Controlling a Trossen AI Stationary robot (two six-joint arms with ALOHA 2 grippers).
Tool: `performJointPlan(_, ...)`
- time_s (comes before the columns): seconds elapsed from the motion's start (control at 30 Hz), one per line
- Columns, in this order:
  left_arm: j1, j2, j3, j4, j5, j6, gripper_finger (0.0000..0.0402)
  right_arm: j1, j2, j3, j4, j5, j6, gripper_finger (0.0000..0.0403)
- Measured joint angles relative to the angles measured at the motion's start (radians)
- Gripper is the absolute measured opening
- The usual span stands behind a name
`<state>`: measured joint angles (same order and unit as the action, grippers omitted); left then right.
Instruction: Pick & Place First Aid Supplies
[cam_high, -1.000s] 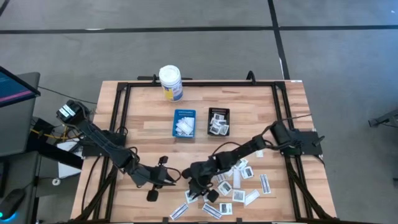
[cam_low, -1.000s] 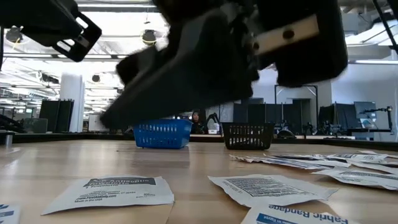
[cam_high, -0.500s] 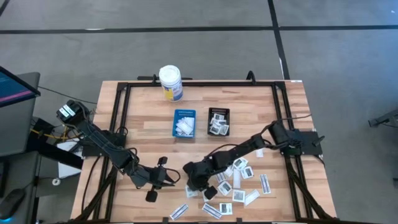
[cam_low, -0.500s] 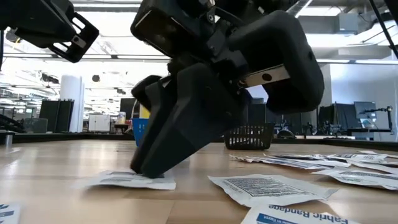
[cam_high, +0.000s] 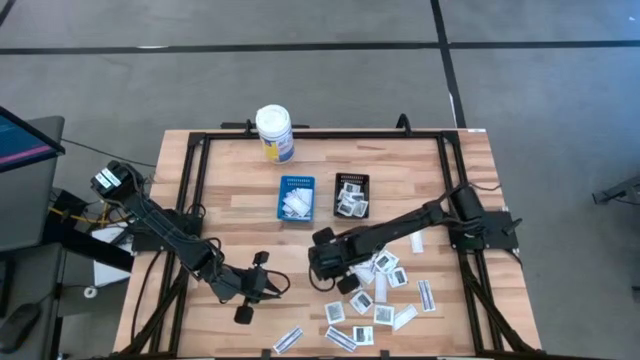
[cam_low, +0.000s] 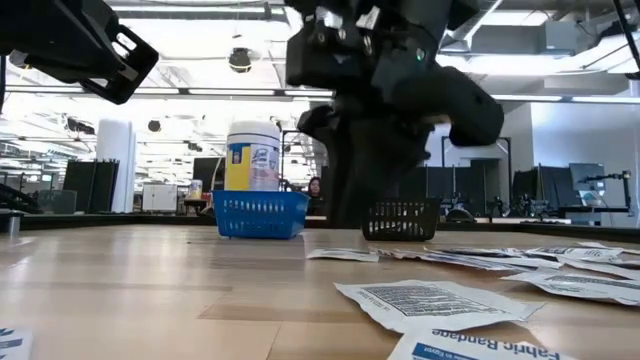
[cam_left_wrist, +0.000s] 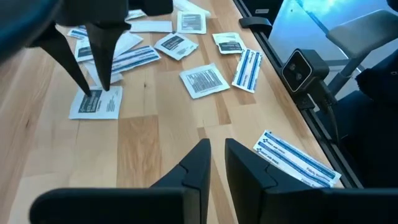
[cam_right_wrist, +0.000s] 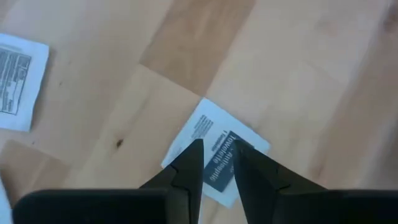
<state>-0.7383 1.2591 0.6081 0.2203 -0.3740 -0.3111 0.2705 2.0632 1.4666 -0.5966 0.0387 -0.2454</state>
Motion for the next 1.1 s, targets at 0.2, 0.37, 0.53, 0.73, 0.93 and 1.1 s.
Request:
performJointPlan(0.2, 0.0, 0.0, 0.0, -0.003, 0.0, 0.0, 0.0049, -0.001, -0.002, 0.001, -0.005, -0.007, 0.029, 0.0079)
performJointPlan(0.37, 0.0, 0.0, 0.0, -0.003, 0.0, 0.0, 0.0049, -0.052, 0.008, -0.021, -0.009, -0.01, 0.223, 0.0079)
performJointPlan(0.53, 0.0, 0.0, 0.0, -0.003, 0.0, 0.0, 0.0049, -0.098, 0.007, -0.027, -0.005, 0.004, 0.324, 0.0079)
performJointPlan(0.73, 0.0, 0.0, 0.0, -0.003, 0.0, 0.0, 0.0049, -0.107, 0.006, -0.033, -0.021, -0.04, 0.404, 0.0079)
performJointPlan(0.93, 0.0, 0.0, 0.0, -0.003, 0.0, 0.0, 0.0049, -0.098, 0.021, -0.032, -0.011, -0.039, 0.452, 0.0079)
performJointPlan(1.1, 0.0, 0.0, 0.0, -0.003, 0.001, 0.0, 0.0049, -0.088, 0.061, -0.027, -0.007, -0.036, 0.491, 0.0079)
